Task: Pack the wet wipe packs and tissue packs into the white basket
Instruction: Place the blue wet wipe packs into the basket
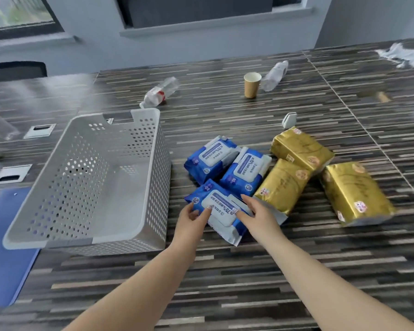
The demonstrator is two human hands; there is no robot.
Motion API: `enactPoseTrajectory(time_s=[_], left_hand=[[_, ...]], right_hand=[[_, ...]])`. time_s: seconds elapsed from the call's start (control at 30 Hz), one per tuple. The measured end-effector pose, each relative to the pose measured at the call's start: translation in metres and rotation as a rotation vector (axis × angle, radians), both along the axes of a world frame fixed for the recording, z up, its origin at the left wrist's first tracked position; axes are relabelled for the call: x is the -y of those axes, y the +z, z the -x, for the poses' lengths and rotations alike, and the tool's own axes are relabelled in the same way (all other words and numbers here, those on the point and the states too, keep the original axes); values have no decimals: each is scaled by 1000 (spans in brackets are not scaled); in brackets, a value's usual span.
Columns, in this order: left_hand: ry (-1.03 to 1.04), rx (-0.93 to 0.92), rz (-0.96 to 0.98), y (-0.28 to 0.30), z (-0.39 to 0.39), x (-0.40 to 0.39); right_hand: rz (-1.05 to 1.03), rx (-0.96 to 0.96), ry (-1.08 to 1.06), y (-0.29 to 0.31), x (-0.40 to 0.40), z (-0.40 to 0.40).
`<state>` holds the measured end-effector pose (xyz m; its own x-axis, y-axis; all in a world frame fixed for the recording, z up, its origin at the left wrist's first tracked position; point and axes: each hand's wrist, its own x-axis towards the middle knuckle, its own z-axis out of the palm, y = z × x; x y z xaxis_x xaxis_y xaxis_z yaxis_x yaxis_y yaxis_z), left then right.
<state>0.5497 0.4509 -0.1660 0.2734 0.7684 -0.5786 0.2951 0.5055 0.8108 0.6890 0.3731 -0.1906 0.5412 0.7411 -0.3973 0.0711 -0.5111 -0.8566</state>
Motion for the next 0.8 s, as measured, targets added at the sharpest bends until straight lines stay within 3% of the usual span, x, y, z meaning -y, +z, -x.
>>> enactPoseTrajectory(time_s=[0.13,0.3,0.63,0.8], left_hand=[[145,-1,228,-21,-5,-4],[259,154,490,-48,-5,-7],[278,252,576,-56,-20,-10],[259,248,589,-60,-19,-9]], right_hand=[[49,21,80,-3,-13,-9],[112,-92,108,-11,-25,-18],[133,-144,28,-17,-29,-27],[158,-266,-95,-26,-16,-27]])
